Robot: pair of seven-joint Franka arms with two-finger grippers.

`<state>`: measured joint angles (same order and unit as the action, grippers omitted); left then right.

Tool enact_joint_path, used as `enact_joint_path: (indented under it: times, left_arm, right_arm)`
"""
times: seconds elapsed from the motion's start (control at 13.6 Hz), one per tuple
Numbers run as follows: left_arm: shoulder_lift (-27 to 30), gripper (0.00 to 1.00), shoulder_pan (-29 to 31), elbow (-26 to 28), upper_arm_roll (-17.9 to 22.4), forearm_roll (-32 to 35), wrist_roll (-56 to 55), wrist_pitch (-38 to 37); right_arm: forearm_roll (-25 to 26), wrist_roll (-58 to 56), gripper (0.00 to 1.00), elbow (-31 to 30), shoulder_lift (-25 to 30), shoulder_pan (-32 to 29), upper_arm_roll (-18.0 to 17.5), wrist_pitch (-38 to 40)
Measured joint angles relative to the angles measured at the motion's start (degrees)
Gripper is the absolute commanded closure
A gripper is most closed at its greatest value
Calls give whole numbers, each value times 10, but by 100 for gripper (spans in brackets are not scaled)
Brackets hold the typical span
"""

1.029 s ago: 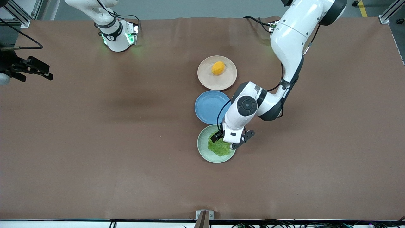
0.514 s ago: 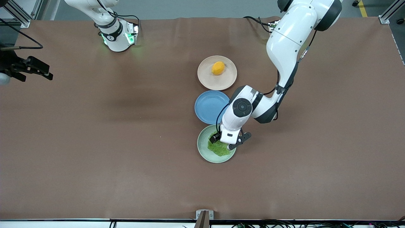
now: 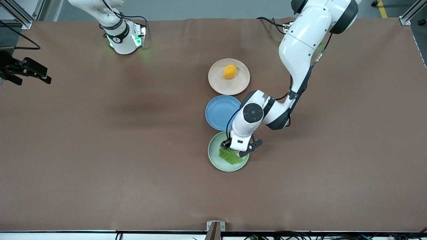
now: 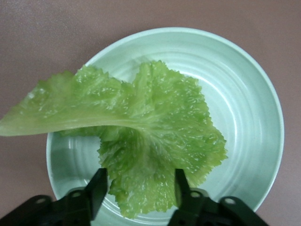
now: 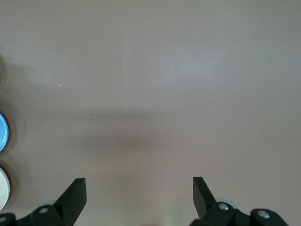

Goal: Pick lemon and lettuce from plates
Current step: 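Lift the lettuce with the left gripper while the right gripper reaches the lemon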

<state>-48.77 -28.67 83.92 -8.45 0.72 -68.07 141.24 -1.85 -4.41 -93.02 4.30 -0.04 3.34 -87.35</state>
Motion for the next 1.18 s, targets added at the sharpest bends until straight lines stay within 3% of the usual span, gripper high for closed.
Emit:
enact_joint_path:
  times: [0.29, 0.59, 0.81, 1.18]
  left_arm:
    - [0, 71, 0, -1, 0, 0, 0, 0]
    - [0, 91, 0, -2, 1, 0, 0, 0]
    - [0, 99, 0, -7, 0, 1, 0, 1]
    - [32, 100, 0, -21, -2, 1, 0, 2]
  right_arm:
    - [0, 0, 0, 1, -27, 0, 0, -4]
    - [0, 0, 0, 12, -101, 1, -1, -17]
    - [-2, 61, 0, 19, -123, 28, -5, -14]
    - [-7, 345, 0, 19, -119, 165, -16, -9]
